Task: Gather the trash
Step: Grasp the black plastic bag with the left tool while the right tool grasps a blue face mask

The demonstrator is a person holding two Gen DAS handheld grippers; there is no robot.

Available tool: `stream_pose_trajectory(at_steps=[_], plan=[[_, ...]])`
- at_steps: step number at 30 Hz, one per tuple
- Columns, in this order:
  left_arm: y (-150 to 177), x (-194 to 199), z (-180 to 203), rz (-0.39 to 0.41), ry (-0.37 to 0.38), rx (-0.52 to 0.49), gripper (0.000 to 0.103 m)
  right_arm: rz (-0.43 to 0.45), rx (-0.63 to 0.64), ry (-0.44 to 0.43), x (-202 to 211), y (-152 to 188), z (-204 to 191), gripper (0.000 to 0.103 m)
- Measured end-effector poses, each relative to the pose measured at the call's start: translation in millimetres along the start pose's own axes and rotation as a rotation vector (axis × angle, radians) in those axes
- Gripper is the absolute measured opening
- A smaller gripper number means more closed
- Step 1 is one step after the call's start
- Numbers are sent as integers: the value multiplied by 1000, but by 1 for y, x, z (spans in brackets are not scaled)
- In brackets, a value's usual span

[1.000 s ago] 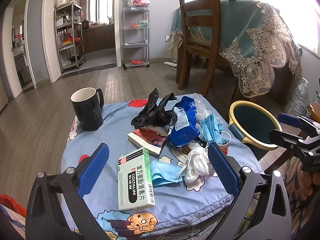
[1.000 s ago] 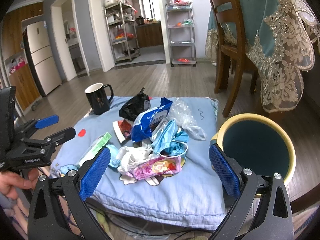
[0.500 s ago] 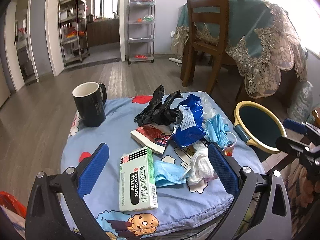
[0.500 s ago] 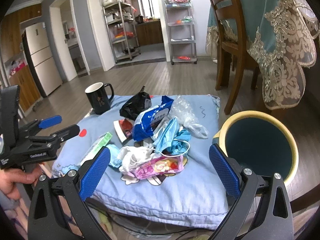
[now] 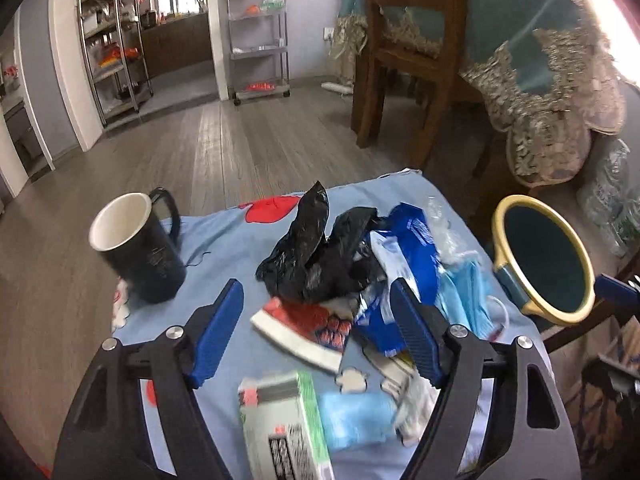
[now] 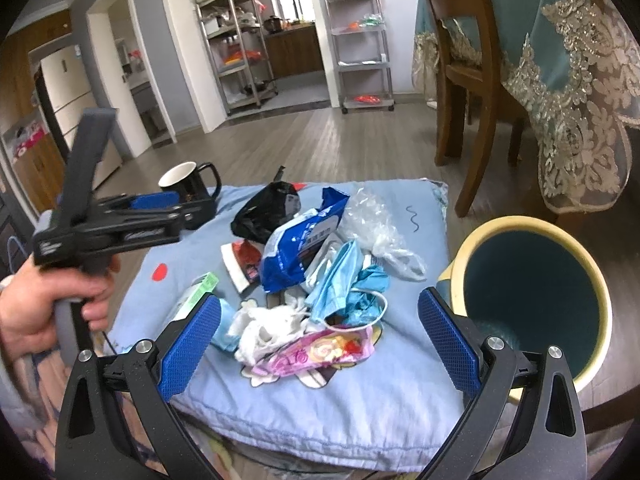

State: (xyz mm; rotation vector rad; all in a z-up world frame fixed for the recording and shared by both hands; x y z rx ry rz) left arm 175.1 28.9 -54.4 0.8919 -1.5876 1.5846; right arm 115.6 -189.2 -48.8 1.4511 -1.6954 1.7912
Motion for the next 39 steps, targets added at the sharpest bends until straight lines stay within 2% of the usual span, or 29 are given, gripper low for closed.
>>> stream_pose_trajectory(at_steps=[7,10,11,12,13,15,18,22,29,31,33,39], plan=[[-24,-50,6,-93,-19,2,62,-42,-30,3,-23,-22,16,98],[-28,-62,4,-110,-36,10,41,-63,-46,-1,-32,-30,24,96],[-28,-65,3,-119,-34,15,25,-69,-55,-7,-35,-32,26,95],[-28,-67,1,-128,-33,19,15,-76,-65,-14,-38,-33,28,92],[-27,-68,-1,-133,-29,26,15,-84,-75,-20,-42,-34,30,90],[-26,-68,-4,-129,-21,35,9,-108,-91,-28,-50,-35,33,78],[-27,-60,-9,-99,-25,51,9,-149,-96,-42,-64,-35,33,68],[-29,-43,-16,-40,-32,76,8,-178,-80,-61,-79,-38,26,62],[-29,-14,-28,46,-13,132,8,-256,-103,-83,-108,-35,27,36],[-27,-7,-29,61,-5,137,8,-269,-106,-92,-111,-32,28,24],[-26,3,-28,81,5,139,8,-260,-103,-96,-107,-33,26,15],[-23,29,-25,149,28,135,8,-169,-150,-164,-77,-42,29,11]])
Point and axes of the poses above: each gripper's, at about its wrist camera, not at the fingertips, and x roughly against the way its jaws point, z to its right, y to its underside, the point moved 4 cm from there along -x, roughly the way its jaws point, and after that the axes turned 11 degrees about -z, right-handed, at the moved point
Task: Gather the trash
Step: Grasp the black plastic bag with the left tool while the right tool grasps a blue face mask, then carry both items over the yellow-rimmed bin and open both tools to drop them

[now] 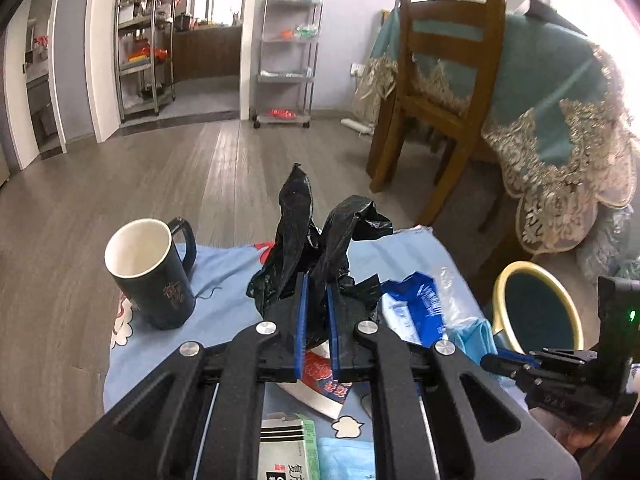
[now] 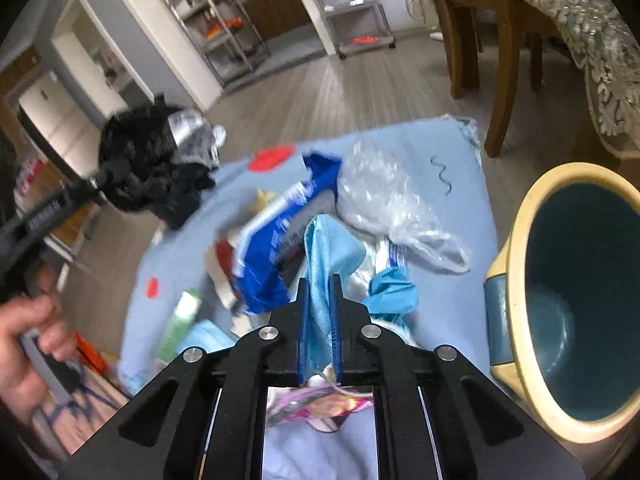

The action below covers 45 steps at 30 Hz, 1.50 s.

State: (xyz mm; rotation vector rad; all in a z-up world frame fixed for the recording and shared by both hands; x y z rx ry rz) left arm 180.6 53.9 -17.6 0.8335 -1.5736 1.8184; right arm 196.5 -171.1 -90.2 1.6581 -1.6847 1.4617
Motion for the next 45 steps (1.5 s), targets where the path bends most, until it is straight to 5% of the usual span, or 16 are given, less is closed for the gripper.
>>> stream_pose_trajectory(at_steps=[7,21,30,45], plan=[[4,26,9,57,65,3,8,149,-15,-92,55,-11,-3,11],[18,38,98,66,260,-149,8,285,-134,55,118,25,64,11],[34,14,189,-14,402,-292,8,375,-244,121,147,42,106,11],[47,-63,276,-204,543,-338,8,400,-381,176,165,65,154,11]])
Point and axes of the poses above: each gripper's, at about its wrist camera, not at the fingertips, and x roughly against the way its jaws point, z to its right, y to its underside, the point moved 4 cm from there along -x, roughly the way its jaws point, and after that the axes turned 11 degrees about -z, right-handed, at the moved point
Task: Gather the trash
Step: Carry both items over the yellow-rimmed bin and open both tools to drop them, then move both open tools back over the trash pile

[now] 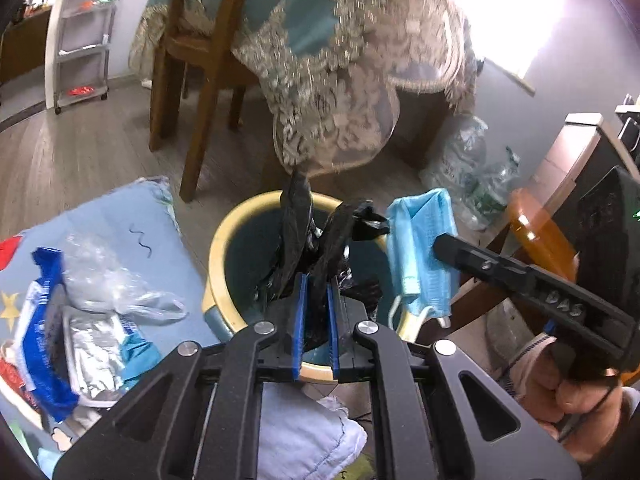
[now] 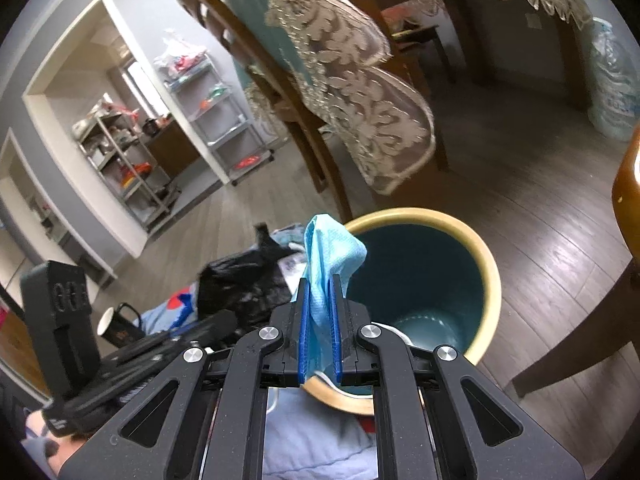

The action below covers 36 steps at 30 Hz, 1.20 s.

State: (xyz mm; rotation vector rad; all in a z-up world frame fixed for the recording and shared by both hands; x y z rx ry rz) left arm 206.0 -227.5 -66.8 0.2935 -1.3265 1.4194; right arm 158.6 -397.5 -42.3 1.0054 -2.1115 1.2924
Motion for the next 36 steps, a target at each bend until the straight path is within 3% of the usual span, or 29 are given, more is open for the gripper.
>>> stream_pose_trajectory(at_steps=[5,9,13,14,18,20,27,36], plan=[[2,-15,-6,-26,8,10,23,-22,-18,22,-7,3,8,11],[2,-1,-11,12,2,16,49,-44,-25,33,-17,4,11,11],[3,22,-18,58,-15,8,58,-64,-34,48,-27,4,12,11],[4,30,-21,69,-24,7,61,-66,-35,54,-29,4,12,13],[11,54,-32,103,-48,14,72,-54,-22,84,-30,3,7,37],[16,68,-39,123,-67,21,74,-45,-9,84,-29,4,1,46],[31,113,-75,187,-170,69,86,-54,70,66,-34,9,-27,57],[47,155,-141,188,-255,225,87,-83,115,19,-43,16,-55,59]])
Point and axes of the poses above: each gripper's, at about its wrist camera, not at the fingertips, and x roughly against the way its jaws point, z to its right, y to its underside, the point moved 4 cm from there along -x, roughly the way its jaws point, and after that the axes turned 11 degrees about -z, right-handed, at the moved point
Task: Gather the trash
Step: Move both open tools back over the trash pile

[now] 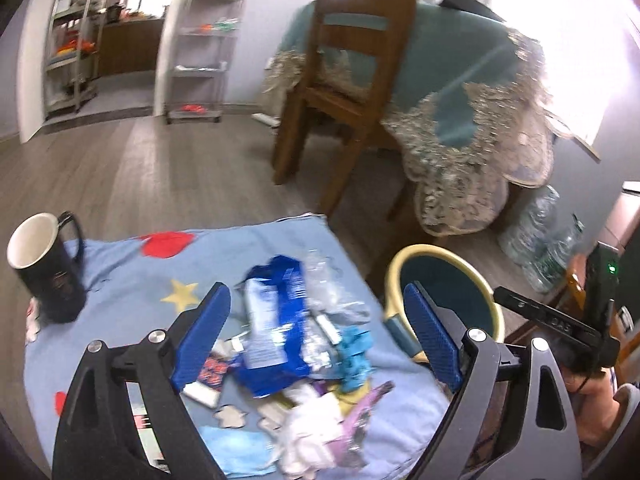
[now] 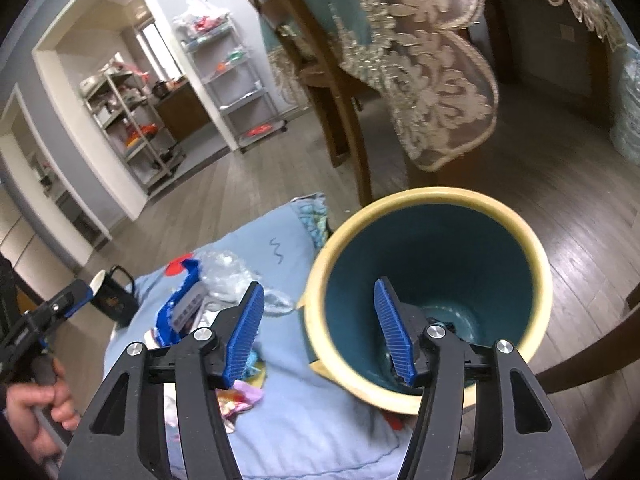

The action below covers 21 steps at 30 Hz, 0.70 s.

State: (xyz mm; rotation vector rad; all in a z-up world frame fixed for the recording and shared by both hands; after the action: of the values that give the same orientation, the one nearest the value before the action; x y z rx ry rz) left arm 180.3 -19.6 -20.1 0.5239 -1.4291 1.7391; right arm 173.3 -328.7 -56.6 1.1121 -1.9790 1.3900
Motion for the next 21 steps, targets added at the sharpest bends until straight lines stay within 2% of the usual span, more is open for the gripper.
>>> stream_pose_trajectory(at_steps=[8,16,21], plan=[[1,-7,-28,-65,-38,41,85,-29,33,-31,-11,1,-22,59],[9,-50,-6,-164,-56,-28,83,-71,82,-38,-25,7,-41,59],[16,-72,3,-218,-93,-51,73,-109,110,-32,-35,11,-43,59]])
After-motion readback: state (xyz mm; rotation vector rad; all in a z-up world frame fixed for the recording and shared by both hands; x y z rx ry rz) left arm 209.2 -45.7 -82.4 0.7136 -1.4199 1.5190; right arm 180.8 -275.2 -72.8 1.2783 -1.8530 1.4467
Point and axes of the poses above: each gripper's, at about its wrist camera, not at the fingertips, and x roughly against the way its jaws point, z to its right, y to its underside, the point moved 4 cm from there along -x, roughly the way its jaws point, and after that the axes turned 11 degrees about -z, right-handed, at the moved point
